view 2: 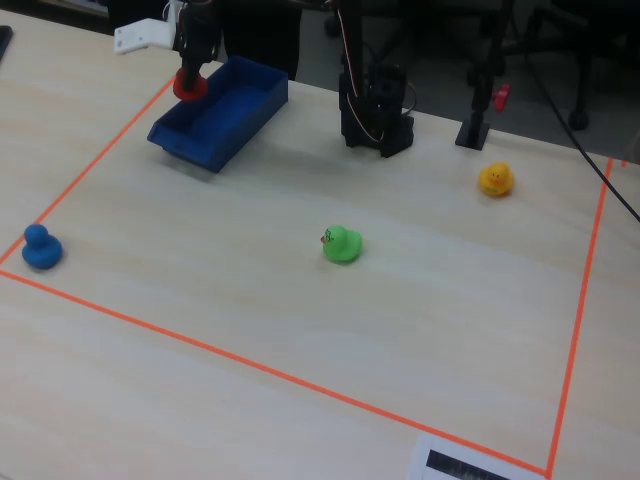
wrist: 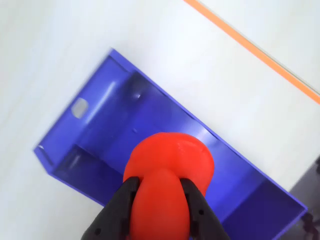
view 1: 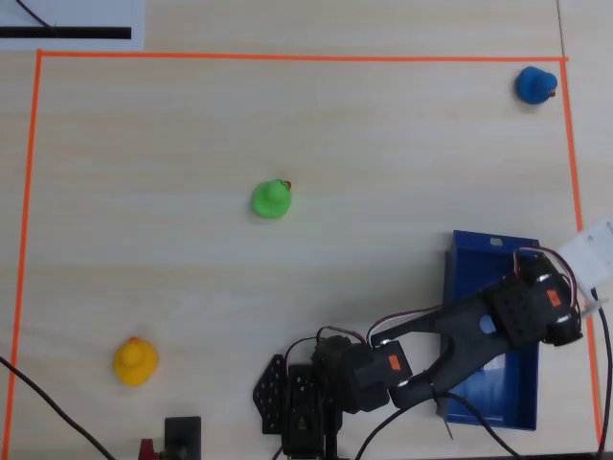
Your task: Grasp red duck and put it into box.
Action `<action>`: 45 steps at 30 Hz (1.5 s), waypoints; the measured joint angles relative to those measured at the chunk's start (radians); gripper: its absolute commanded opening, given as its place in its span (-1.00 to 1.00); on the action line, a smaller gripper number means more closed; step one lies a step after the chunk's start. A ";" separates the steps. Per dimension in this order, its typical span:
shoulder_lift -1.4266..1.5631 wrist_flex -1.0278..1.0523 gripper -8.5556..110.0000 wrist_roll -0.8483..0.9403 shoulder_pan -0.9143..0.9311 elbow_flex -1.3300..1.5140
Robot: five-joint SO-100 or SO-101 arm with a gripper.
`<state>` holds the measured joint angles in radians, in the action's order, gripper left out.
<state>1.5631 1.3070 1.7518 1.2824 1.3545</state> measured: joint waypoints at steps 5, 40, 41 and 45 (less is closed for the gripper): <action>0.009 -0.049 -0.85 0.018 0.032 0.158; 0.132 -0.368 -0.71 -0.018 0.002 0.393; 0.150 -0.371 -0.78 -0.066 -0.012 0.390; 0.233 -0.331 -0.85 -0.267 -0.094 0.356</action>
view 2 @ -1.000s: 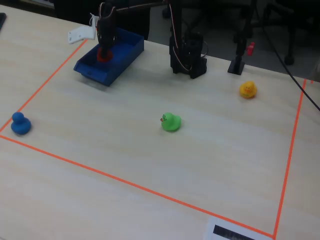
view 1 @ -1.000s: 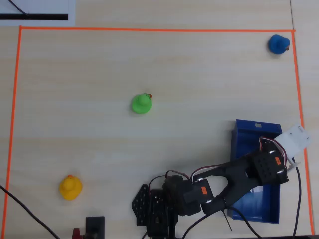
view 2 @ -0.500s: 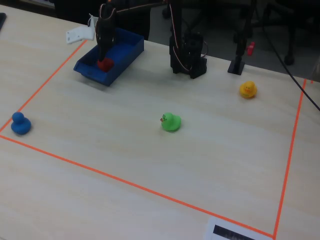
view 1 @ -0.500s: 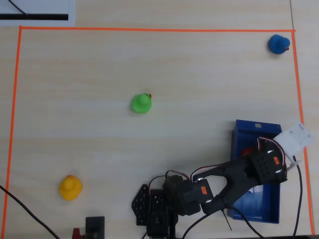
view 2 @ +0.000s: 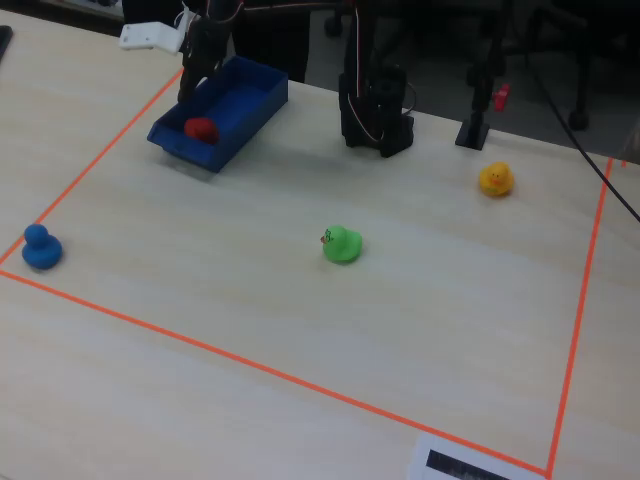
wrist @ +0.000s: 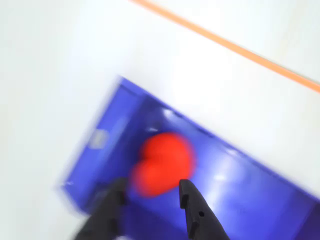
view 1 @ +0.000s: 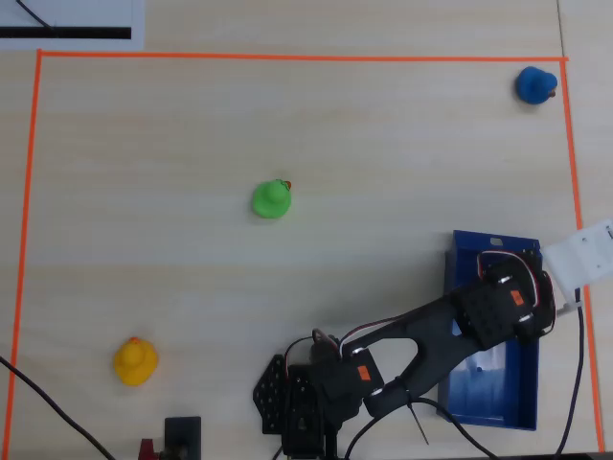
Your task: Grasp red duck and put it into box.
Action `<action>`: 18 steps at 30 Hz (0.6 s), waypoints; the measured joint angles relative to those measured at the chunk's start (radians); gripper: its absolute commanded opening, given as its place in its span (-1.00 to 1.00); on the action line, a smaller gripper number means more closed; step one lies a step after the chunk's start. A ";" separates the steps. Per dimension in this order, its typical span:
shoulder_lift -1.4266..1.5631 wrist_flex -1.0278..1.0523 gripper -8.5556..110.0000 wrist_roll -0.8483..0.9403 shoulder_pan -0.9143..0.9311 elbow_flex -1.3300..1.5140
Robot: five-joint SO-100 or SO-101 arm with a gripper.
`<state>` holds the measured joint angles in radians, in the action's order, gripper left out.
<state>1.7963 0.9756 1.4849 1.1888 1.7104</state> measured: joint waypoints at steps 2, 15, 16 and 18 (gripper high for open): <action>0.060 0.066 -0.85 -0.077 -0.071 -0.006; 0.673 0.241 -0.85 0.011 -0.919 0.575; 0.726 0.241 -0.85 0.025 -0.969 0.652; 0.834 0.239 -0.85 0.066 -1.051 0.804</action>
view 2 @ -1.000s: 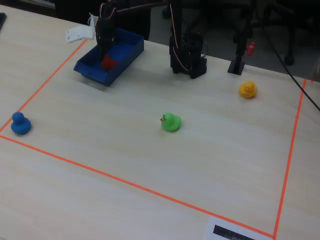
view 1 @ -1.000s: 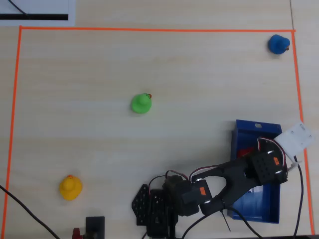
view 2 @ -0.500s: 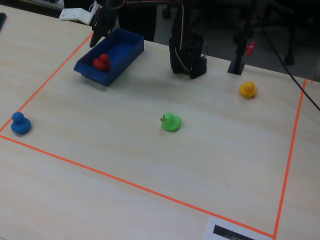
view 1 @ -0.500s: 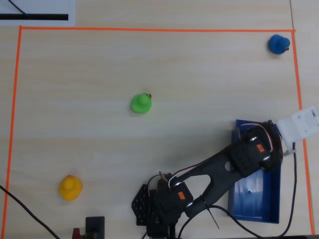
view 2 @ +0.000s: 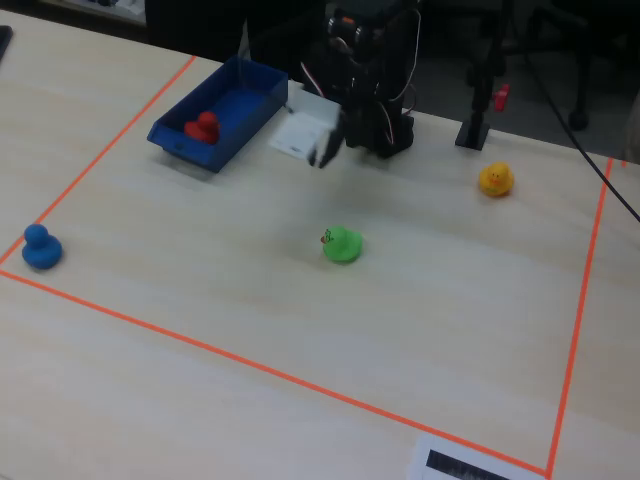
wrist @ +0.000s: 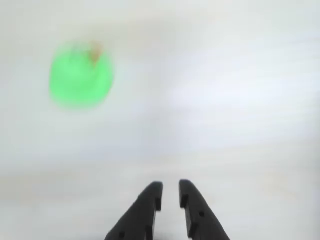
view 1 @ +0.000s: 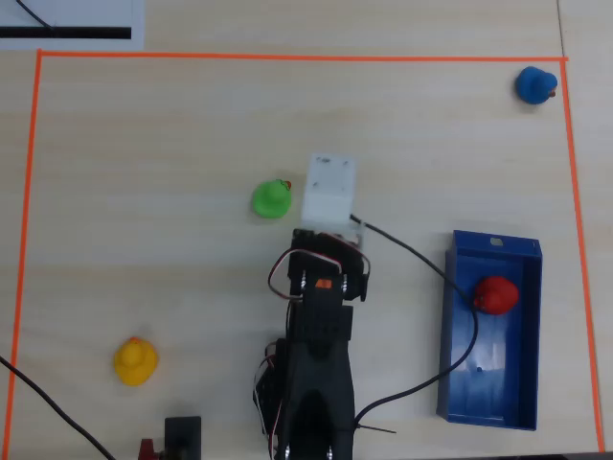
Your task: Grasp red duck and put it into box.
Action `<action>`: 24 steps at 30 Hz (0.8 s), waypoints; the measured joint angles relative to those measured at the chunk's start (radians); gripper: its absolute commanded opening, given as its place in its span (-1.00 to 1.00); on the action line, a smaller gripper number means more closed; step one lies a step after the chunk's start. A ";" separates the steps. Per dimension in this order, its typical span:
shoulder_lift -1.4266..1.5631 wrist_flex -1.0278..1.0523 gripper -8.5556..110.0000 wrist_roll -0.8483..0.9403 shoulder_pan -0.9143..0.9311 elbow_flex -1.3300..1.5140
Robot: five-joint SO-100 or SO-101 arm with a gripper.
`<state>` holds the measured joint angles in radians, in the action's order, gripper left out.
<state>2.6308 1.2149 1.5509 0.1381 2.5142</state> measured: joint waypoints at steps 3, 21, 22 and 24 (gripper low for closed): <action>0.170 -0.002 -0.85 0.057 -0.064 0.212; 0.634 0.080 -0.85 0.083 -0.140 0.594; 0.650 0.086 -0.85 0.083 -0.144 0.594; 0.673 0.095 -0.85 0.080 -0.149 0.595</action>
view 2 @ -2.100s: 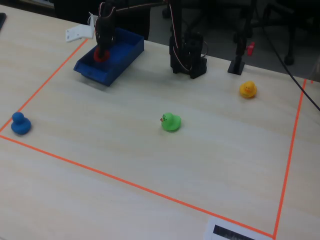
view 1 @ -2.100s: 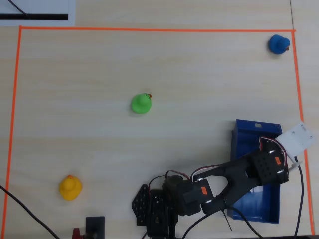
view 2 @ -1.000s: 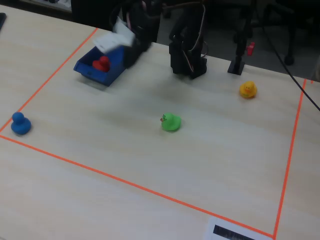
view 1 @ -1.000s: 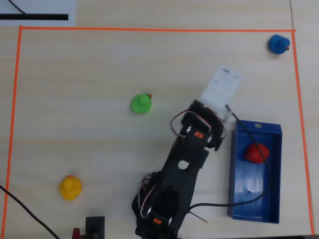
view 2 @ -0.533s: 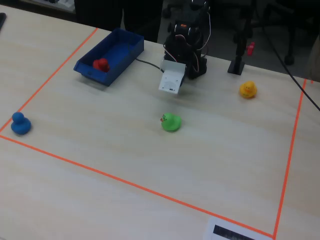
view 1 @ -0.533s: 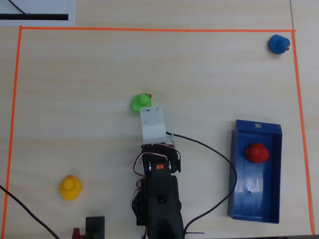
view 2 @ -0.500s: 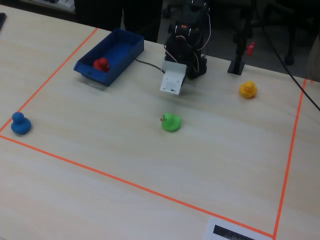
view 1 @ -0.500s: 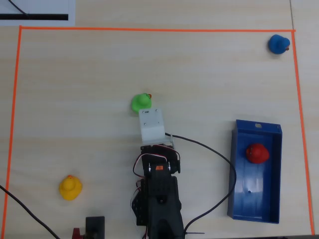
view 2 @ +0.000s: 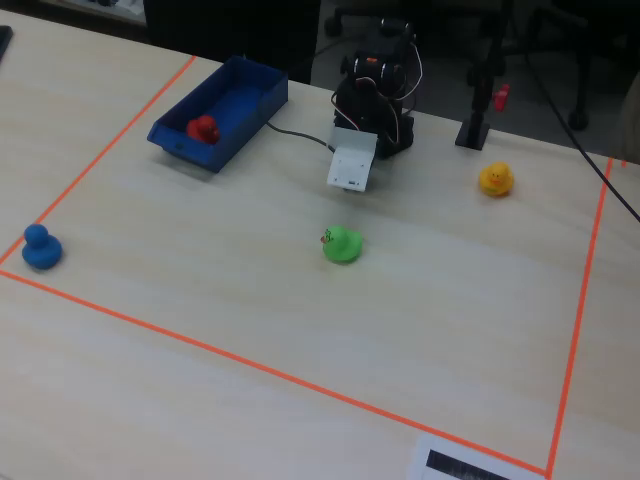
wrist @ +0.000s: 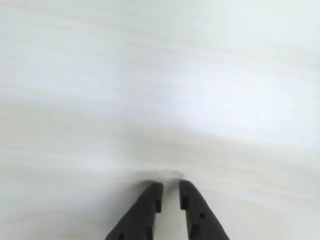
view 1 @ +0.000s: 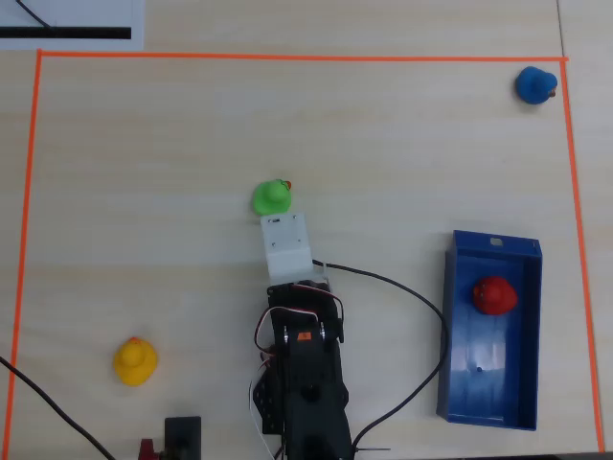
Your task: Grasp red duck and put it into box.
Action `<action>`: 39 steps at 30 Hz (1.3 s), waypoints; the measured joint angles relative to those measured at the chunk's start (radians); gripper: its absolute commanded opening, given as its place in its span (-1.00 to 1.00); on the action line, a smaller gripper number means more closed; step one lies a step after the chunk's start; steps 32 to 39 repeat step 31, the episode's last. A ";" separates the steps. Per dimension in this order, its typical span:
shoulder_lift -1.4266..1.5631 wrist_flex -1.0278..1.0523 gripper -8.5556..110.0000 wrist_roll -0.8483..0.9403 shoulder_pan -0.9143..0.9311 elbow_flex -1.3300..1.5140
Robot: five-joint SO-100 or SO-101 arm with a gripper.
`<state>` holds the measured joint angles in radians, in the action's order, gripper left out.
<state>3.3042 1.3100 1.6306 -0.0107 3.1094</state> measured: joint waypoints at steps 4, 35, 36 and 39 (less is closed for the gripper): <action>0.006 0.005 -0.84 0.000 -0.002 0.000; 0.006 0.005 -0.70 -0.006 0.000 0.000; 0.006 0.005 -0.70 -0.006 0.000 0.000; 0.006 0.005 -0.70 -0.006 0.000 0.000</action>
